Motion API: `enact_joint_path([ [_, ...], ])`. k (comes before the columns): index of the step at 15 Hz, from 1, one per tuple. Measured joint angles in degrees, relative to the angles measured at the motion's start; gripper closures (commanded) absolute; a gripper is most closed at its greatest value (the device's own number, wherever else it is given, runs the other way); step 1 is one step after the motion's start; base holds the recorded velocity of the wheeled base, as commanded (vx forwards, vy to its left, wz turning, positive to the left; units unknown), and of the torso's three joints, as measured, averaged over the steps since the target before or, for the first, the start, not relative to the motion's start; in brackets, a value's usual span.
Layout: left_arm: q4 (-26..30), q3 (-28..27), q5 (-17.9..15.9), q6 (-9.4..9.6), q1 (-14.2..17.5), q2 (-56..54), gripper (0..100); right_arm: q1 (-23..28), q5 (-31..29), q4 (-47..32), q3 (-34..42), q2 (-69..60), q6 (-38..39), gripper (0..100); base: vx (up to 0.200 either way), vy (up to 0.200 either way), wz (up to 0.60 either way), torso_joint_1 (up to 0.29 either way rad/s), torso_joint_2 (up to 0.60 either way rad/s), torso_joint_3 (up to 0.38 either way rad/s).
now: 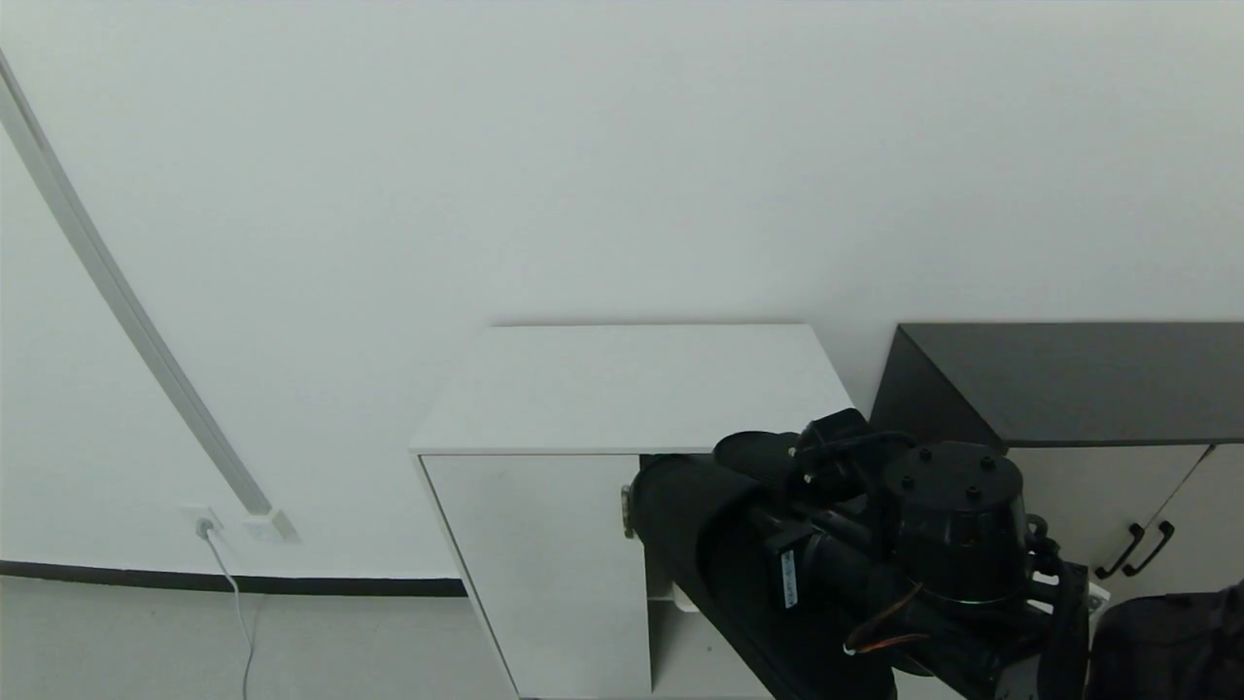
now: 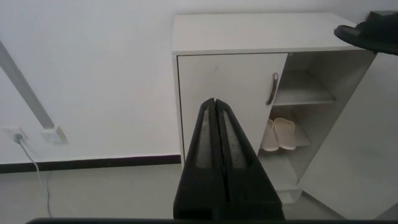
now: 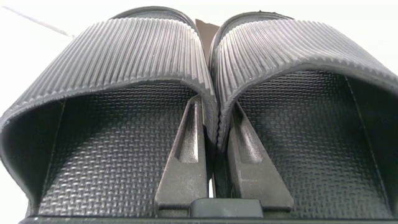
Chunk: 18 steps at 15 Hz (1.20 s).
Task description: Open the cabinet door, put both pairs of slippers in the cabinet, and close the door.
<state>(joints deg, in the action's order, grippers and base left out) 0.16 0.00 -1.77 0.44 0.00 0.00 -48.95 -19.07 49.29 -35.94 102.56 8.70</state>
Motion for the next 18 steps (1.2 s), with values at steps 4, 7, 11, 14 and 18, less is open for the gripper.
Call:
enact_joint_path([
  [4,0.0,0.0,0.0,0.00,0.0,0.0,100,0.0,0.0,0.0,0.1,0.0,0.0,100,0.000,0.000,0.00,-0.148,0.34,0.185],
  [7,0.0,0.0,0.0,-0.06,0.0,0.0,100,0.0,0.0,-0.1,0.2,0.1,0.0,100,0.000,0.000,0.00,-0.159,0.37,0.203],
  [11,0.0,0.0,0.0,0.00,0.0,0.0,100,0.0,0.0,-0.1,0.2,0.1,0.0,100,0.000,0.000,0.00,-0.184,0.42,0.231],
  [14,0.0,0.0,0.0,-0.01,0.0,0.0,100,0.0,0.0,0.0,0.3,0.3,0.0,100,0.000,0.000,0.00,-0.232,0.55,0.307],
  [18,0.0,0.0,0.0,-0.01,0.0,0.0,100,0.0,0.0,0.9,0.4,0.6,-0.2,100,0.000,0.000,0.00,-0.217,0.54,0.316],
])
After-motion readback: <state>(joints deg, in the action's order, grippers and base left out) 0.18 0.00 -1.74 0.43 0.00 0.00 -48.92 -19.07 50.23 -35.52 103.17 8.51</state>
